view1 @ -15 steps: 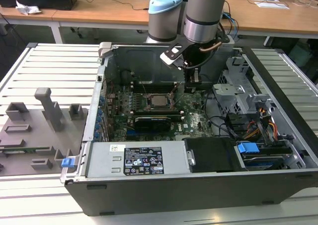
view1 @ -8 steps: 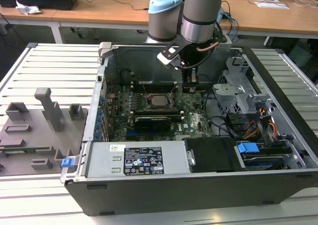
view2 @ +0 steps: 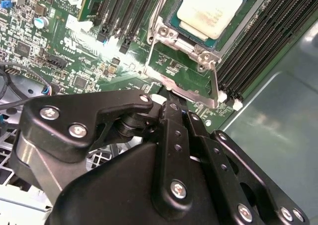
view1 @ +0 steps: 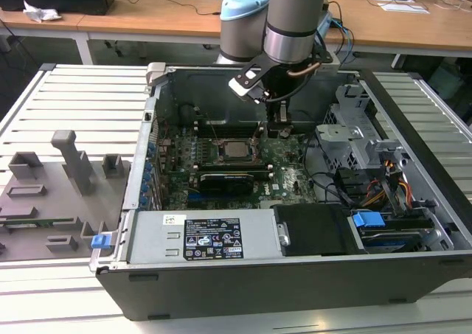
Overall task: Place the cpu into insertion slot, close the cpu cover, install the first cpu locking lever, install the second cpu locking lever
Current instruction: 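Close the cpu cover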
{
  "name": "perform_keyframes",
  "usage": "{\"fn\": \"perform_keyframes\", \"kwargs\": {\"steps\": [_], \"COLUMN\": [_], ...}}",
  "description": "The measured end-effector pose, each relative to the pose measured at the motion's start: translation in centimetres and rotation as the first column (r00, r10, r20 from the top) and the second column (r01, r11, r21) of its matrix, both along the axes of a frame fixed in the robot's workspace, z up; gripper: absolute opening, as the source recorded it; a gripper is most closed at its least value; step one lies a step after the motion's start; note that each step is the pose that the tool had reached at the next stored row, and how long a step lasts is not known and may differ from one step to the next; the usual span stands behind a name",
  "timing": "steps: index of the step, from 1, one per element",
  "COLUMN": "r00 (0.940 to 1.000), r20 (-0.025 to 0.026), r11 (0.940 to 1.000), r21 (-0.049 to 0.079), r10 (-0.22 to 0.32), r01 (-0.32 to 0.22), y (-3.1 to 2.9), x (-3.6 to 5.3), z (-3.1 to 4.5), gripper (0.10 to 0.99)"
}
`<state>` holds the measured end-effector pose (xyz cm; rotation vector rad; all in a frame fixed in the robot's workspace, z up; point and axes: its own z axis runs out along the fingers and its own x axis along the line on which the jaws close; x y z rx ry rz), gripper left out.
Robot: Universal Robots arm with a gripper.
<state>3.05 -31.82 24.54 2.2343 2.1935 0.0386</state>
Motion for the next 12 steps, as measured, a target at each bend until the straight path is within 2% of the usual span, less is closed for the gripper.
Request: {"fn": "perform_keyframes", "kwargs": {"steps": [12], "r00": [1.0], "r20": [0.0], "r11": [1.0], "r21": [0.0], "r10": [0.0], "r01": [0.0], "y": [0.0], "x": [-0.91], "z": [0.0], "gripper": [0.106]}}
